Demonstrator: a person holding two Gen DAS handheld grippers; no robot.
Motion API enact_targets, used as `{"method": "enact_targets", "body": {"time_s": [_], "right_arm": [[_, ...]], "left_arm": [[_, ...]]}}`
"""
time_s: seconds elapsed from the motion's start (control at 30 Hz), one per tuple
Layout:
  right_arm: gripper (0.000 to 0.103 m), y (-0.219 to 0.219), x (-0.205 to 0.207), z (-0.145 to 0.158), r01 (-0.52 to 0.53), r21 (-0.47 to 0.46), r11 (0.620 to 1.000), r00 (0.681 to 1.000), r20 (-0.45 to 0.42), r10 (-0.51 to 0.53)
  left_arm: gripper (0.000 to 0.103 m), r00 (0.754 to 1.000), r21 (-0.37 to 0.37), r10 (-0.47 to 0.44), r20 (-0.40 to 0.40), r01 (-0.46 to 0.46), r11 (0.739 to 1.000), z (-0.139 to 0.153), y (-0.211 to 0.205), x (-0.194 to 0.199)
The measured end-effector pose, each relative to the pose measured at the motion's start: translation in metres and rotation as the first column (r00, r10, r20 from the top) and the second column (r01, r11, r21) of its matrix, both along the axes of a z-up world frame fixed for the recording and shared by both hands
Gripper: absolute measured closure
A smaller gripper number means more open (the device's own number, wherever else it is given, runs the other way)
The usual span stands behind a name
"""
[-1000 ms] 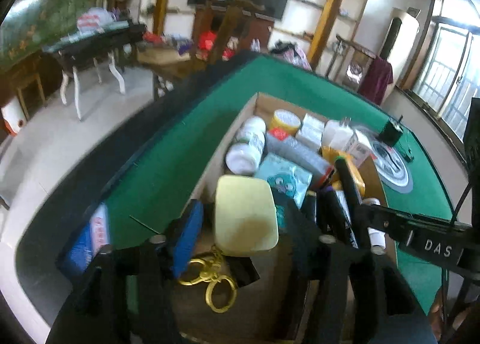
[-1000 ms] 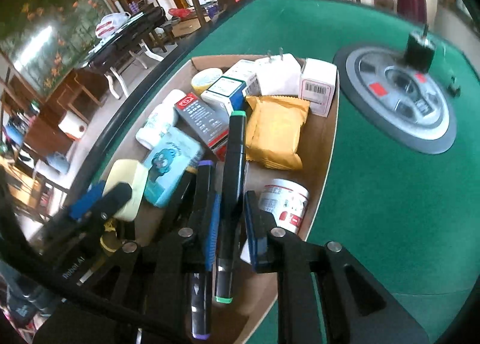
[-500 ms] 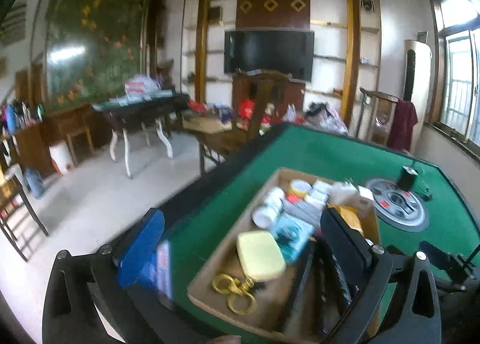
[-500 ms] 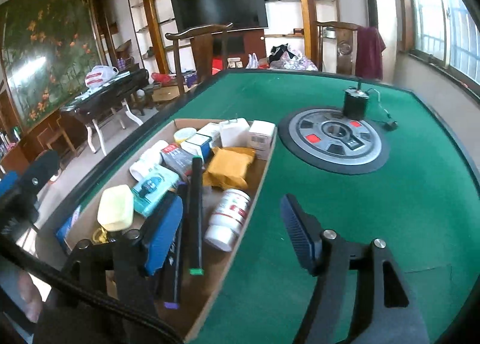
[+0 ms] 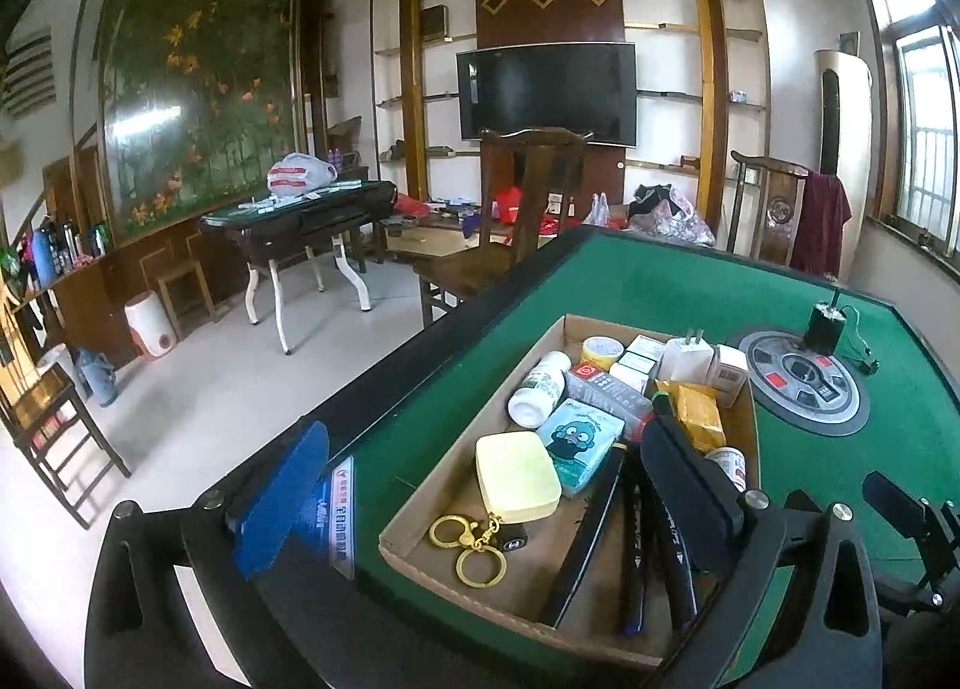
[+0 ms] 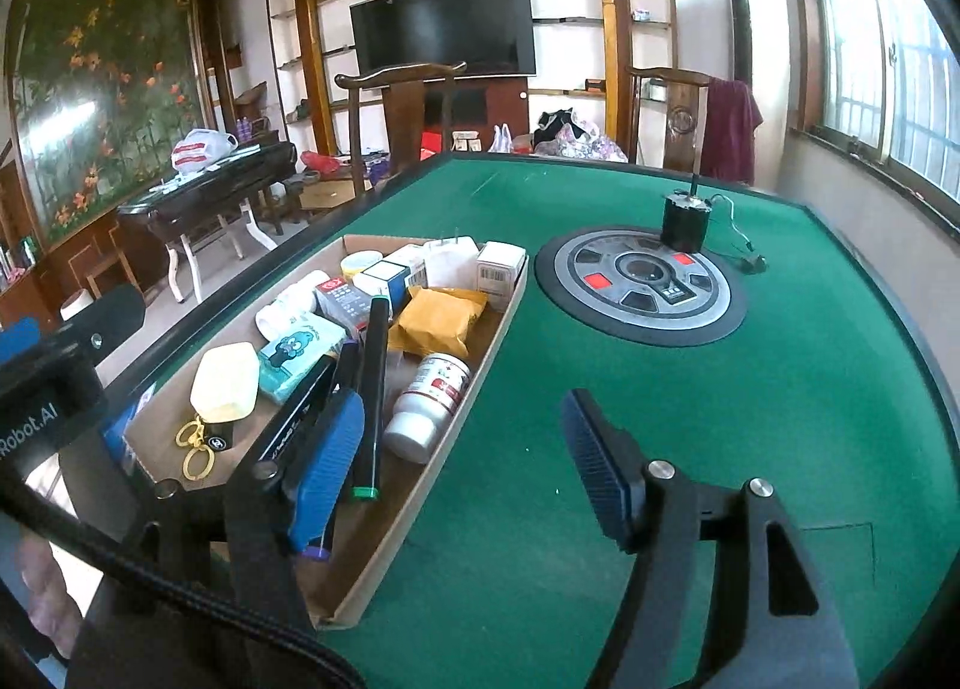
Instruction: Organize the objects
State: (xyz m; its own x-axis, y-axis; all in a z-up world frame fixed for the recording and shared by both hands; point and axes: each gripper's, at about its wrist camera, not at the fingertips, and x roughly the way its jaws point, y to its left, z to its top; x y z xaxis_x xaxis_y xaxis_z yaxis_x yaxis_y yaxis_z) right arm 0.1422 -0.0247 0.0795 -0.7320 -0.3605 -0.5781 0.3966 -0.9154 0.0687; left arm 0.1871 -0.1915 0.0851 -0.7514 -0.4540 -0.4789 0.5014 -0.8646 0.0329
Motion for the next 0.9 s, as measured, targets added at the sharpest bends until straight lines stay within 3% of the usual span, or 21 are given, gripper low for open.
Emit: {"method": "enact_targets", "body": {"time_s": [0.6,0.9], "right_arm": [[0.034,-0.009,0.012,0.000,-0.015,0.035,0.999,1.000,-0.007,0.015],[0.030,-0.016,0.008,-0.012,0.023,0.058,0.998,0.999,0.042,-0.025]], "left_arm": [[0.001,1.000,0.021,0.012,-0.002,-0.012,1.000,0.002,-0.006,0.009],[0.001,0.998,0.012,0.015,0.063,-0.016,1.000,-0.011,-0.016,-0.001]]}}
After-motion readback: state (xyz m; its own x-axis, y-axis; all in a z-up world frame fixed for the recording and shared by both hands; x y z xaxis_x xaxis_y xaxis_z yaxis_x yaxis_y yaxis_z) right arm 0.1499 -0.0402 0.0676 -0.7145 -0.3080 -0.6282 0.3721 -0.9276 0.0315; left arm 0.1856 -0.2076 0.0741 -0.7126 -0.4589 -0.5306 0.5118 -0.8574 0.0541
